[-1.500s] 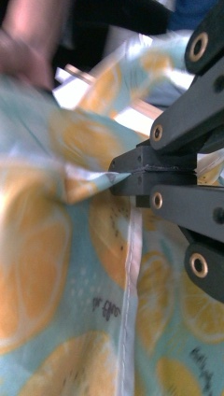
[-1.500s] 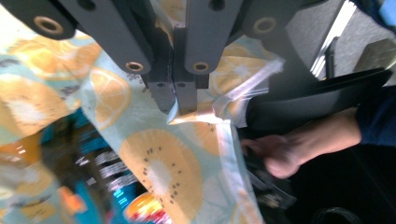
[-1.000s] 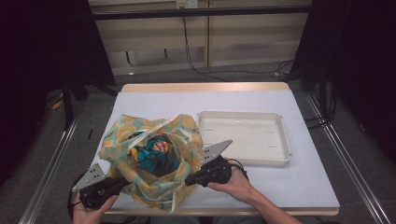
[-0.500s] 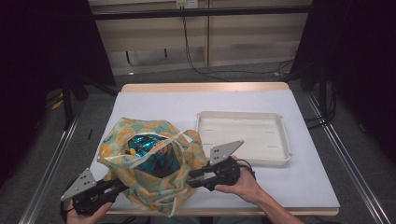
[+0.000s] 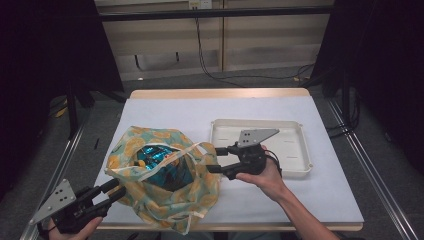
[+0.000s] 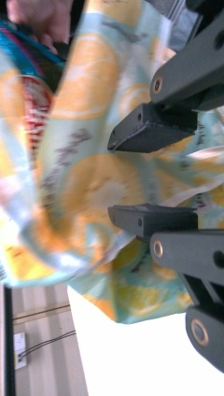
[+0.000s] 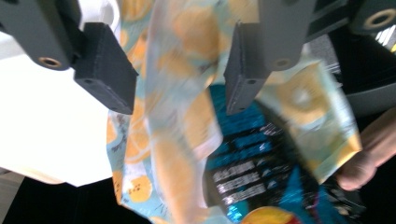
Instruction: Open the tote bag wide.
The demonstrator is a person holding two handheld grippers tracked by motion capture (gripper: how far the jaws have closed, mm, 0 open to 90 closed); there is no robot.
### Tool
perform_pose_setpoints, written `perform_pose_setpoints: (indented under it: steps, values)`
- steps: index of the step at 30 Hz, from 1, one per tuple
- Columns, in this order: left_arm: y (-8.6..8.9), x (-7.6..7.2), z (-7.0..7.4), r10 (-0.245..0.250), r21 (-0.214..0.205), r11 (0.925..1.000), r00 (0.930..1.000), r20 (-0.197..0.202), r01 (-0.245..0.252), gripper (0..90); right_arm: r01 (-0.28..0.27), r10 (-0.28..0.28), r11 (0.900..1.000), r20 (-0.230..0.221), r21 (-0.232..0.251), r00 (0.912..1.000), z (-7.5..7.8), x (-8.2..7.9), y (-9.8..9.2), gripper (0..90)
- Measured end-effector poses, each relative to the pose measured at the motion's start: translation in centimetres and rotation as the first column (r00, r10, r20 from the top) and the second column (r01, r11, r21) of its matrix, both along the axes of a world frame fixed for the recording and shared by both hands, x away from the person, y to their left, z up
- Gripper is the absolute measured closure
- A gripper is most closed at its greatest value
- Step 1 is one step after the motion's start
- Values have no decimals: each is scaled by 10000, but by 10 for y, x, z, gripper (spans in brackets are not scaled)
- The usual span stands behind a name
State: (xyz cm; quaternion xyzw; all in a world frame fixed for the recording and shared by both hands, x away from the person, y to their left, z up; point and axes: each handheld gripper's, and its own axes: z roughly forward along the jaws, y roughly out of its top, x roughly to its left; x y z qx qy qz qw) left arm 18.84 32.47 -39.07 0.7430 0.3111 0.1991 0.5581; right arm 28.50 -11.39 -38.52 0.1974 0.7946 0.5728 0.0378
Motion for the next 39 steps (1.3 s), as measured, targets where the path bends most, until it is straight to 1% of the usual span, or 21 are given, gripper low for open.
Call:
perform_pose_setpoints:
  steps: [2,3,6,7,8,14,18,19,21,22,26,27,28,29,30,31,32,34,35,38,39]
  values:
    - [3,3,4,-13,-138,9999,9999,123,14,600,18,-18,10000,58,50,10000,1,3,4,402]
    - [6,4,6,24,-442,9990,9997,258,-13,600,-39,37,9999,156,122,9999,3,5,8,485]
    - [10,6,10,129,-492,9987,9988,478,-105,589,-351,346,9991,212,226,9992,10,8,10,791]
    - [10,6,11,139,-567,9983,9987,497,-111,582,-388,380,9987,251,318,9990,13,11,11,848]
    - [10,7,12,289,-411,9988,9981,547,-267,573,-303,294,9991,309,290,9991,15,12,12,886]
    - [8,14,20,257,-378,9990,9964,814,-227,500,50,-67,9985,308,536,9995,25,30,17,900]
    - [5,16,27,275,-238,9994,9950,964,-253,412,160,-184,9977,351,666,9992,31,43,25,900]
    - [5,16,30,255,-81,9997,9940,1060,-248,411,150,-174,9977,341,668,9993,32,45,26,900]
    - [6,17,35,73,-326,9995,9934,1147,-36,408,250,-271,9973,300,688,9992,33,48,28,900]
    - [4,17,35,67,-210,9998,9930,1180,-43,408,261,-283,9970,289,722,9992,33,49,29,900]
    - [-4,19,35,-98,-92,9999,9937,1118,109,390,147,-175,9972,382,733,9991,36,52,31,900]
    - [-7,23,35,-353,-305,9988,9951,918,383,383,99,-127,9976,397,690,9991,36,52,33,900]
    - [-7,23,35,-353,-305,9988,9951,918,383,380,71,-98,9977,398,677,9992,36,52,33,900]
    - [-9,29,34,-336,38,9994,9950,943,334,378,41,-67,9977,390,682,9992,36,51,35,900]
    - [-10,30,34,-326,53,9995,9949,957,322,382,59,-86,9977,389,679,9992,36,52,35,900]
    - [-10,30,34,-326,53,9995,9949,957,322,458,59,-86,9977,389,679,9992,36,52,35,900]
    - [-10,30,35,-560,-99,9983,9933,1011,573,458,74,-99,9977,372,679,9993,37,52,35,900]
    - [-8,32,37,-961,-314,9945,9897,1062,999,697,43,-71,9969,355,785,9993,36,53,35,900]
    - [-5,36,41,-1252,-466,9903,9861,1088,1308,891,99,-125,9971,337,754,9994,36,55,35,900]
    - [1,44,46,-970,-622,9927,9906,962,1033,900,81,-111,9964,347,849,9993,37,58,36,900]
    - [5,50,50,-839,-908,9917,9930,832,914,900,109,-139,9956,315,930,9994,37,60,37,900]
